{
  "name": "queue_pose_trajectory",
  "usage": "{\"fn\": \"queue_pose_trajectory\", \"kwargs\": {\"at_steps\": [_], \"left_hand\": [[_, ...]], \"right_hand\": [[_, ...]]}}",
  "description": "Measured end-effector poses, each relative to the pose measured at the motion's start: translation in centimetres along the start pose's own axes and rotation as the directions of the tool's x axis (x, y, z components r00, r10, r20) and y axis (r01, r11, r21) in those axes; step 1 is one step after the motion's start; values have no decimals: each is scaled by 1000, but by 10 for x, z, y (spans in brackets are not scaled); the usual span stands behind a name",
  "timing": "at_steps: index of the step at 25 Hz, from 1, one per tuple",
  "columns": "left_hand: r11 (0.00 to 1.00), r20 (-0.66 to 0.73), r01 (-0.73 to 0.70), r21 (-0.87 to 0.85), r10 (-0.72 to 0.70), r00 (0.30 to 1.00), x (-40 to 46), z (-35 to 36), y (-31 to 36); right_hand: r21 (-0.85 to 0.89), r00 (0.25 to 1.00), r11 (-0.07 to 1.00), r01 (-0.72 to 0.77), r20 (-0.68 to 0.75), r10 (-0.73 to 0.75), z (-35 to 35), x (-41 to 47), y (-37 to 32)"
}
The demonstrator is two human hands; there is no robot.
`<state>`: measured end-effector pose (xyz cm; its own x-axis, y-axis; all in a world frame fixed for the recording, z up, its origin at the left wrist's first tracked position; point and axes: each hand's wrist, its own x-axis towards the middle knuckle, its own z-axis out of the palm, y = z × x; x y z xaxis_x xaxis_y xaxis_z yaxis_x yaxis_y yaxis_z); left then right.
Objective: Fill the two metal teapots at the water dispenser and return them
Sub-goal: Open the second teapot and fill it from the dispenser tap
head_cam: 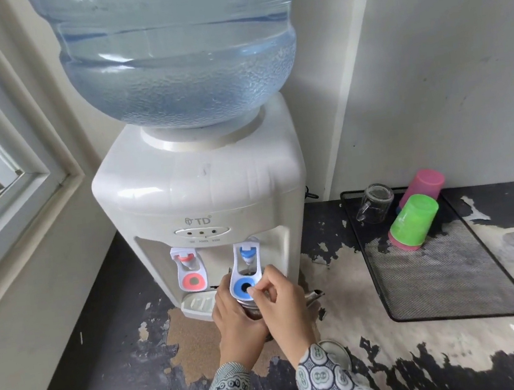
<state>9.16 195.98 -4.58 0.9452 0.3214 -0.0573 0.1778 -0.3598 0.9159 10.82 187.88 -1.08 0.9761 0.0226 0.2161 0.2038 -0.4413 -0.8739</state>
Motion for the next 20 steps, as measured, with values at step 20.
{"fn": "queue_pose_trajectory", "kwargs": {"at_steps": [20], "left_hand": [[990,-52,-129,-49,127,991,-37,-10,-28]], "right_hand": [[-365,973,914,-176,75,217,-21,-49,40]]}}
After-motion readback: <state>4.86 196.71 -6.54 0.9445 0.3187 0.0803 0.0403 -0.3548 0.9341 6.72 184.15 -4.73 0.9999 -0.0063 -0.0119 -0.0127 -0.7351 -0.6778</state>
